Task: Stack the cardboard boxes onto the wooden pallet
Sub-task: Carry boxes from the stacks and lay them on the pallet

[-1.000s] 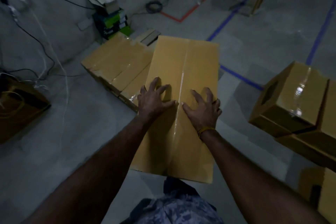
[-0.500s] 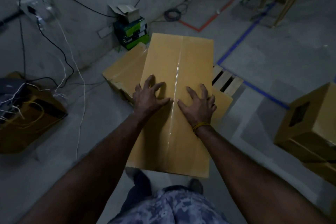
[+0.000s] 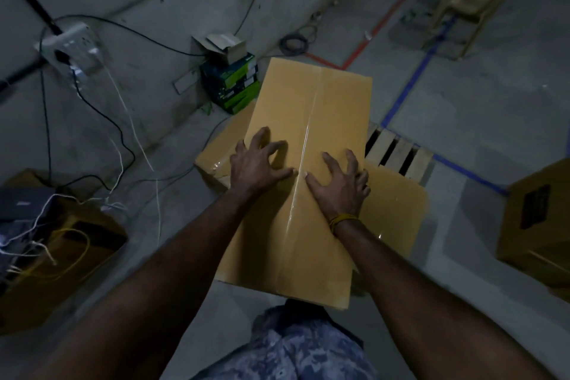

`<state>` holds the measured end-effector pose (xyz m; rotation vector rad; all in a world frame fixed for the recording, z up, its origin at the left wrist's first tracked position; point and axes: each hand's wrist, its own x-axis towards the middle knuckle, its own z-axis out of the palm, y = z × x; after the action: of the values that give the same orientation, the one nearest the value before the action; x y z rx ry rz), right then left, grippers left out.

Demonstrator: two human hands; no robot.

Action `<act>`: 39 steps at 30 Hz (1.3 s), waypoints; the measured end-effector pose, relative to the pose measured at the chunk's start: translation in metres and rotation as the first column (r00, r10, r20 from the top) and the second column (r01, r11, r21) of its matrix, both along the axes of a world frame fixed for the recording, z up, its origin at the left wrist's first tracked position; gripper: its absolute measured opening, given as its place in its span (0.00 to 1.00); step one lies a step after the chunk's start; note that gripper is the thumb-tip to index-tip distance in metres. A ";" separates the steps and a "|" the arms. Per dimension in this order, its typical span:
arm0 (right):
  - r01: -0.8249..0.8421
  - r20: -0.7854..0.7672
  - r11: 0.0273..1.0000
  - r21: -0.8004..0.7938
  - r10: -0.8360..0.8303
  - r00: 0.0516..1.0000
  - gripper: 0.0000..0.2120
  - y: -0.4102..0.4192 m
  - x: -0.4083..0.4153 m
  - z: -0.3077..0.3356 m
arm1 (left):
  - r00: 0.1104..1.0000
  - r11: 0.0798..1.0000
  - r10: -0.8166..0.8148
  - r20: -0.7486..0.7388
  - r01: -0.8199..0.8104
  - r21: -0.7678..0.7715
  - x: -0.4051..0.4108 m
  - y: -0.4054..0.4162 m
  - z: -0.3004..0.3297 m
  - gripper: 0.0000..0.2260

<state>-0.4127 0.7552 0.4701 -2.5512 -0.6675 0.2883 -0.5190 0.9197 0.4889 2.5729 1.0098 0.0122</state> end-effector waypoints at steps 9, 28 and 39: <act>0.074 -0.023 0.997 0.038 -0.073 0.997 0.31 0.141 0.002 -0.031 | 0.997 0.997 -0.069 -0.018 0.069 0.031 0.015 0.150 -0.026 0.36; 0.193 -0.170 0.981 -0.017 -0.193 0.966 0.33 0.403 0.006 -0.074 | 0.963 0.964 -0.266 -0.047 0.266 -0.004 0.053 0.434 -0.075 0.35; 0.201 -0.223 0.967 -0.157 -0.233 0.946 0.33 0.543 0.013 -0.147 | 0.935 0.929 -0.349 -0.068 0.335 -0.158 0.078 0.587 -0.169 0.35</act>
<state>-0.3998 1.2978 0.3227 -2.6269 -0.2801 0.5704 -0.4409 1.5071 0.3201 2.5972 0.5544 -0.2684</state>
